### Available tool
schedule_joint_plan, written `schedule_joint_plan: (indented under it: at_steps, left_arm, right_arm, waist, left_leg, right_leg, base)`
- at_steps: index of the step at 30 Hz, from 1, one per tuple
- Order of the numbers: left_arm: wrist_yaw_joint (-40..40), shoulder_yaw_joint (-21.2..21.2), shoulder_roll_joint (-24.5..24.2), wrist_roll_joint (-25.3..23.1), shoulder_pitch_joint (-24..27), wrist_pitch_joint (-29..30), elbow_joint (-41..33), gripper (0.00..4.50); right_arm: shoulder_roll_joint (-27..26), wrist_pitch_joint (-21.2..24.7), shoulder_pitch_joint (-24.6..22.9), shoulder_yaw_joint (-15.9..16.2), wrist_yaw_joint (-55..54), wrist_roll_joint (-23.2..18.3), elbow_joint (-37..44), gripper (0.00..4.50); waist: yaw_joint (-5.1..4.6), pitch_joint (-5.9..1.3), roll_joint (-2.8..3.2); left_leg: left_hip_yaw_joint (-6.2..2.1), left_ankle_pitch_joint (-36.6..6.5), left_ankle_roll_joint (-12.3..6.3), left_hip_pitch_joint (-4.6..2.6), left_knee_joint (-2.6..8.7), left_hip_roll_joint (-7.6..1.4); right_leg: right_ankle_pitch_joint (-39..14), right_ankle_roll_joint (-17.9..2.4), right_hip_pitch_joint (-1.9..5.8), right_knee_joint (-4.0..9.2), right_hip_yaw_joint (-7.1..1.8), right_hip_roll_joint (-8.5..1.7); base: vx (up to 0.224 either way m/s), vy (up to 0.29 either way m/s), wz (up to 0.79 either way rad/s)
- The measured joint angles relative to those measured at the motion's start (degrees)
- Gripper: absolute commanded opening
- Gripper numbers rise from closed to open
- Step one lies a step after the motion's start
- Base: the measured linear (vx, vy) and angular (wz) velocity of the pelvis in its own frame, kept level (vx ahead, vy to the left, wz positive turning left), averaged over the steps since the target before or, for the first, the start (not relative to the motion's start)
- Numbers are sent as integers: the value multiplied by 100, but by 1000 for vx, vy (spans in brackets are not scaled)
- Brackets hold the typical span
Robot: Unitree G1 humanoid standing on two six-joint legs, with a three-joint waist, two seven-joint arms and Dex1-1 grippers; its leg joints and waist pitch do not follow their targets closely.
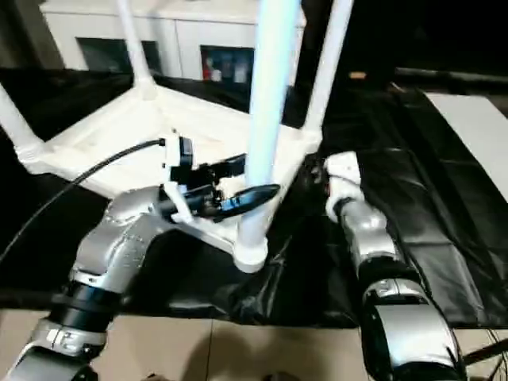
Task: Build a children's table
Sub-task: Rotate table base
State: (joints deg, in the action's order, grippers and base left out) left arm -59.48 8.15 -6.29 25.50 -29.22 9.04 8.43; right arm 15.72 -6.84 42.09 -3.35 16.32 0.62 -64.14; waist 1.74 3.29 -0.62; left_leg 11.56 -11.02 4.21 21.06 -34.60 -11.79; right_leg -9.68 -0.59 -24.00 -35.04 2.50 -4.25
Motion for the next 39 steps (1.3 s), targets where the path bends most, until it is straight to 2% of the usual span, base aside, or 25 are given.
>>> schedule_joint_plan:
  at_steps: [4, 7, 10, 22, 29, 36, 39]
  left_arm:
    - [-8, 9, -11, 22, 9, 68, -117, 331]
    - [44, 25, 0, 6, 8, 72, -123, 331]
    - [218, 83, 95, -165, -85, -59, 71, 331]
    - [1059, 61, 582, -929, -914, -1027, 1576, 331]
    - [1868, 19, 922, -1422, -1635, -1741, 2916, 331]
    - [2230, -9, 1038, -1573, -1767, -1951, 3257, 331]
    - [2058, -159, 1045, -1422, -1802, -2023, 3392, 331]
  right_arm:
    - [-291, -103, 2, -1, 301, -45, -222, 371]
    - [-312, -157, 2, 58, 415, -44, -235, 371]
    - [-434, -231, 2, 101, 406, -12, -250, 371]
    - [-750, -388, 80, 51, -147, 22, -405, 371]
    - [-872, -393, 185, -6, -315, 22, -420, 371]
    - [-884, -531, 206, -81, -789, 18, -425, 371]
    - [-786, -728, 213, -310, -752, -168, -229, 371]
  waist:
    - [7, 1, 1]
    - [-2, 1, 1]
    - [-12, 1, 1]
    - [-8, 0, 3]
    - [-17, -1, 3]
    - [9, 1, 7]
    - [41, 9, 19]
  left_leg:
    - [0, 0, 0, 2, -1, 0]
    - [1, 0, 0, 0, -2, 1]
    - [0, 0, 0, 0, -2, 0]
    - [0, 0, 0, -2, -3, 2]
    - [-2, 0, 0, -2, -4, 2]
    - [-2, 1, -2, 4, -3, 2]
    - [0, 1, -2, 6, -4, 4]
  right_leg:
    - [2, -2, 0, -2, 0, -2]
    - [2, -4, 2, -1, -2, -2]
    - [2, -3, 1, -2, -1, 0]
    - [4, -6, 4, 0, -2, -2]
    - [9, -13, 3, 0, 0, -2]
    - [8, -13, -1, 6, 1, -2]
    - [9, -13, -2, 6, 2, -6]
  base:
    - [0, 0, 0]
    - [0, 0, 0]
    - [0, 0, 0]
    - [0, 0, 0]
    - [0, 0, 0]
    - [0, 0, 0]
    - [0, 0, 0]
